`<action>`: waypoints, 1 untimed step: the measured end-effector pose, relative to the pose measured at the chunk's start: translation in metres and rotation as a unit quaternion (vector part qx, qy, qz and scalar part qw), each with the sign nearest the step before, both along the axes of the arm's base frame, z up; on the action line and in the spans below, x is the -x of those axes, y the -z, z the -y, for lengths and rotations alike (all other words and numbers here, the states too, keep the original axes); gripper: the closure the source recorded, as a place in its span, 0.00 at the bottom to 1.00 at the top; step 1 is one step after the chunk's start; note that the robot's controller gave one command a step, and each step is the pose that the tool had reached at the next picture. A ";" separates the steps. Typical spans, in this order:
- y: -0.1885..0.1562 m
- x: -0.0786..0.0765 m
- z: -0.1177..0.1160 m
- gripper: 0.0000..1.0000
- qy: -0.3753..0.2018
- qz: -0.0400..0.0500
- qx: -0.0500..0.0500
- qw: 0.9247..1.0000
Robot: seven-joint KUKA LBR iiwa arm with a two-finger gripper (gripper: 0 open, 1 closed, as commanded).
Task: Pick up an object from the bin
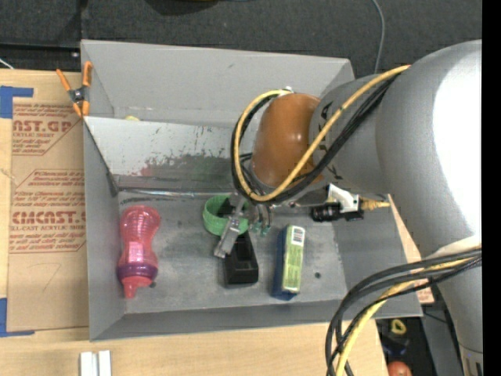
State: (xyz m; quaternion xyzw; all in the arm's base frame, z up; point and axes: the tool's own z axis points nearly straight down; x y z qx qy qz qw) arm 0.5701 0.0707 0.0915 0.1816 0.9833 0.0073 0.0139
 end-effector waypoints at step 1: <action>0.008 -0.011 0.004 0.00 -0.004 0.013 -0.004 1.000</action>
Offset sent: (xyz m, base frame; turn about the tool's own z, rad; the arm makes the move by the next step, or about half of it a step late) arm 0.0049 -0.0047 -0.0215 0.0743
